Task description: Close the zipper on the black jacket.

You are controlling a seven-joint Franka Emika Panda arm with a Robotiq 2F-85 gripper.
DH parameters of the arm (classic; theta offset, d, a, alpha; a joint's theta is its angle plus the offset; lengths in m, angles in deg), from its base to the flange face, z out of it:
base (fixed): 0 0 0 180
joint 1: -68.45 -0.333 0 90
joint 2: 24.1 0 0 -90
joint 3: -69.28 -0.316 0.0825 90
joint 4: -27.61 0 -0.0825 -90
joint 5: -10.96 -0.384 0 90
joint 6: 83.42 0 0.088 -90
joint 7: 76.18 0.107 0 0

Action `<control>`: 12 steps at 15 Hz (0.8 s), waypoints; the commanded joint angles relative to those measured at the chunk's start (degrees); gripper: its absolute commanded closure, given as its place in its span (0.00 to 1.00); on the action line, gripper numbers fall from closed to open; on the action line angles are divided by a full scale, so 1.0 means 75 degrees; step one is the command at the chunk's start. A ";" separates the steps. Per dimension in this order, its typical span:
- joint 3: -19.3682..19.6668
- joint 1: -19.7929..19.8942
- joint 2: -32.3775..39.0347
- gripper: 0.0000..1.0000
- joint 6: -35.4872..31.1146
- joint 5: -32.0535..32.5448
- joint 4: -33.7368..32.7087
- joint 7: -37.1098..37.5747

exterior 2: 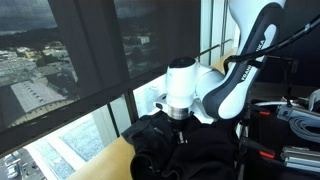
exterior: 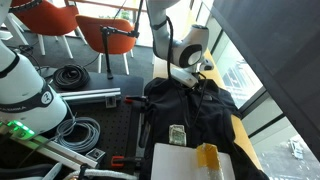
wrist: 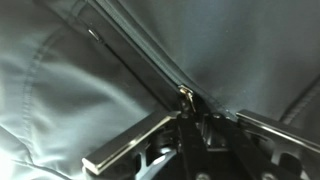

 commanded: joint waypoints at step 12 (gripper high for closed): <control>0.0004 -0.0820 0.0419 0.98 -0.0426 0.0513 -0.0696 0.0420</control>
